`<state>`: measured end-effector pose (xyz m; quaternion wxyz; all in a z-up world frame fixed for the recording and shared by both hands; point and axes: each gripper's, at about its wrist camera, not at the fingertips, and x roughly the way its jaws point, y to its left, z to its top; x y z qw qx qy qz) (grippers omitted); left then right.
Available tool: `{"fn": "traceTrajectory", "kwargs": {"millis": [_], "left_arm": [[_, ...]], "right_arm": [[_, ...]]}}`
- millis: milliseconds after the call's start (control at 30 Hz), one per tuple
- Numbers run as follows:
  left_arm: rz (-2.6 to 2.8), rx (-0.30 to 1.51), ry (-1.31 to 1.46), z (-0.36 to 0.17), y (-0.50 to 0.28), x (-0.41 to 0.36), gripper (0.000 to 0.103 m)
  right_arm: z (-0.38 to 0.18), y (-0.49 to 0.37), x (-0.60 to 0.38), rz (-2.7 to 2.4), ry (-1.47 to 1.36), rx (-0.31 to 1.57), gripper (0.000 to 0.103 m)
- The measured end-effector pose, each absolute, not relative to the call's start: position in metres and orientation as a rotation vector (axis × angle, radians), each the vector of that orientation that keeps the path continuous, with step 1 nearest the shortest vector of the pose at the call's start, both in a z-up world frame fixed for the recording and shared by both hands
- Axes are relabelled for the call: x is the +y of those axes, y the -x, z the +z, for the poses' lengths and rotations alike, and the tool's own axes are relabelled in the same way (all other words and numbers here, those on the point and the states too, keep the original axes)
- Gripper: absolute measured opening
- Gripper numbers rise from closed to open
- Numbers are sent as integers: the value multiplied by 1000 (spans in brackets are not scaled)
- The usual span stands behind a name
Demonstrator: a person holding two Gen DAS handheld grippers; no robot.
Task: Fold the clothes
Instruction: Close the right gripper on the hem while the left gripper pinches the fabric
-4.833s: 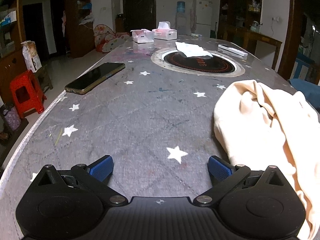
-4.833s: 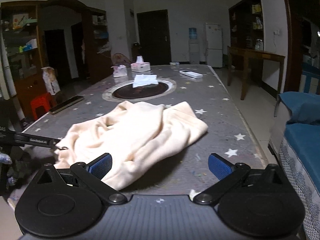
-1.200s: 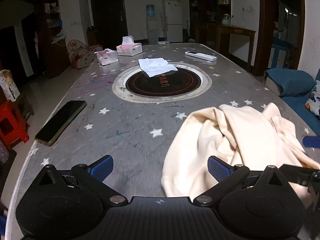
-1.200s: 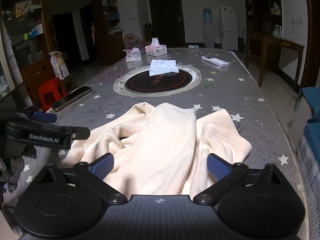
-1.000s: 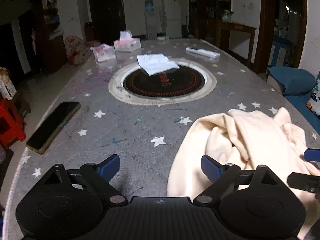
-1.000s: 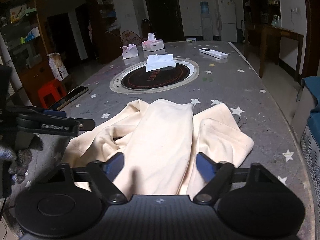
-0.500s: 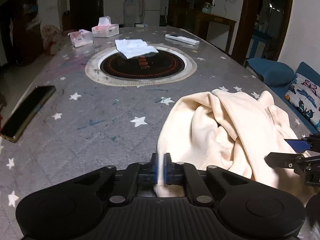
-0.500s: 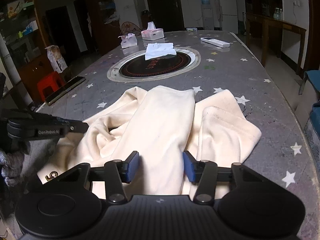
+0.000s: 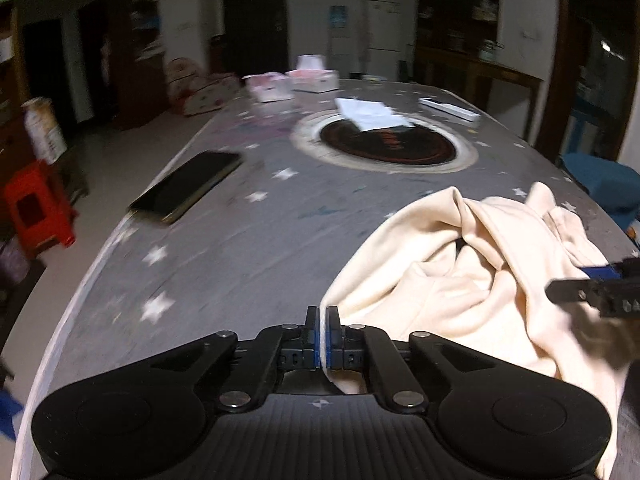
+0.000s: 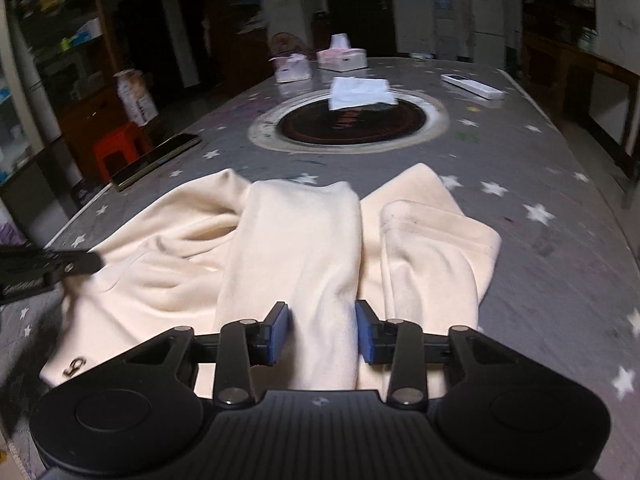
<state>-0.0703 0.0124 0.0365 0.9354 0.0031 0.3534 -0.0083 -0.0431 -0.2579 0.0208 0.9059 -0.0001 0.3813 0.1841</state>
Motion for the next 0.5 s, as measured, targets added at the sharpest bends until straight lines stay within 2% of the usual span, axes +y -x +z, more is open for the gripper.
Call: {"fn": "traceTrajectory", "kwargs": {"millis": [367,400,433,500], "left_arm": [[88,755,67,33,122,41,3],[91,760,67,32,122,42,3],[91,761,66,32,121,43,3],[91,764,64,31,118,43,5]], "right_arm": [[23,22,-199,518,84,777,39],[24,20,-193,530,93,776,37],[24,19,-188,543,101,775,30],[24,22,-193,541,87,782,28]]}}
